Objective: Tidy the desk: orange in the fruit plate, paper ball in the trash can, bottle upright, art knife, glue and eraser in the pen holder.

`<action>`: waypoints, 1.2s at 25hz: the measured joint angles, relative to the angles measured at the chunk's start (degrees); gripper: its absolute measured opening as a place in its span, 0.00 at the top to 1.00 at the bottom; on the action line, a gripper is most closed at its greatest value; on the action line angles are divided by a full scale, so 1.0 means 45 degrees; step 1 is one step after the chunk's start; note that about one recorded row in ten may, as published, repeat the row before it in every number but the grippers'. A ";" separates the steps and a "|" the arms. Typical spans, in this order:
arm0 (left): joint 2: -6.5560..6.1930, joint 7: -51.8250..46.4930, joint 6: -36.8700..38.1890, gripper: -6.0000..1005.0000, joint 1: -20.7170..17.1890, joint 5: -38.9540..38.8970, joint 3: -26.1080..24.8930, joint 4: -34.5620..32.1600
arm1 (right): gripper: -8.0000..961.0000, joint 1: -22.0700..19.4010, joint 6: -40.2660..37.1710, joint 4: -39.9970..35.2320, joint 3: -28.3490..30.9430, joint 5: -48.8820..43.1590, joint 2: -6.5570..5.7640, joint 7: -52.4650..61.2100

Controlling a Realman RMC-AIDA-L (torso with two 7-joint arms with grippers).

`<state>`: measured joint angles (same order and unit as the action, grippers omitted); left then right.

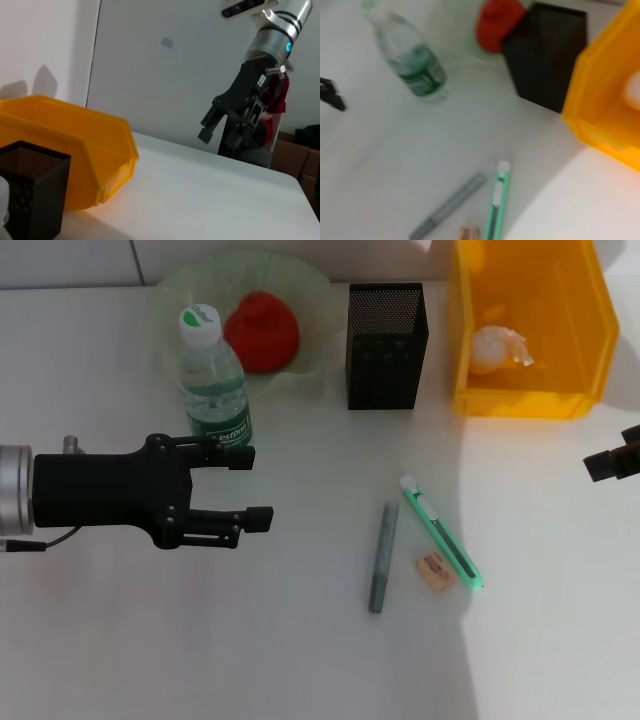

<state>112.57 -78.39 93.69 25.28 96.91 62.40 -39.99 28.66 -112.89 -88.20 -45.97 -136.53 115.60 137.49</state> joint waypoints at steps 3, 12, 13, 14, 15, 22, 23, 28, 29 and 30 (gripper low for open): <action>0.0379 0.0010 -0.0260 0.20 0.0199 0.0833 -0.0606 0.0019 | 0.20 0.1437 0.0224 0.0031 -0.1965 -0.2141 0.0315 0.1587; 0.0639 -0.0064 -0.0428 0.20 0.0508 0.1598 -0.0715 0.0089 | 0.20 0.3719 0.3054 0.4222 -0.4120 -0.4001 0.0829 0.2317; 0.0622 -0.0085 -0.0429 0.20 0.0496 0.1656 -0.0726 0.0098 | 0.20 0.4004 0.3750 0.5088 -0.4707 -0.3979 0.0833 0.2378; 0.0622 -0.0085 -0.0429 0.20 0.0496 0.1656 -0.0726 0.0098 | 0.20 0.4004 0.3750 0.5088 -0.4707 -0.3979 0.0833 0.2378; 0.0615 -0.0110 -0.0430 0.20 0.0492 0.1699 -0.0734 0.0101 | 0.20 0.4255 0.4371 0.5778 -0.5334 -0.3955 0.0858 0.2478; 0.0602 -0.0563 -0.0485 0.20 0.0666 0.2621 -0.0761 -0.0027 | 0.21 0.4700 0.5588 0.6981 -0.7125 -0.3841 0.0912 0.3027; 0.0609 -0.0566 -0.0544 0.20 0.0680 0.2629 -0.0762 -0.0028 | 0.21 0.4754 0.5791 0.7144 -0.7515 -0.3533 0.0925 0.3102; 0.0664 -0.0598 -0.0949 0.20 0.0803 0.2796 -0.0696 0.0046 | 0.23 0.4885 0.6129 0.7456 -0.8015 -0.3163 0.0926 0.3249; 0.0690 -0.0616 -0.0991 0.20 0.0849 0.2923 -0.0711 0.0066 | 0.24 0.5002 0.6413 0.7762 -0.8346 -0.3125 0.0927 0.3357; 0.0725 -0.0642 -0.1045 0.20 0.0893 0.3040 -0.0736 0.0088 | 0.26 0.5002 0.6413 0.7762 -0.8346 -0.3125 0.0927 0.3357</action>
<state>115.83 -81.28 88.99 29.30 110.59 59.09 -39.59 51.17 -84.03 -53.26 -83.53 -150.59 119.77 152.59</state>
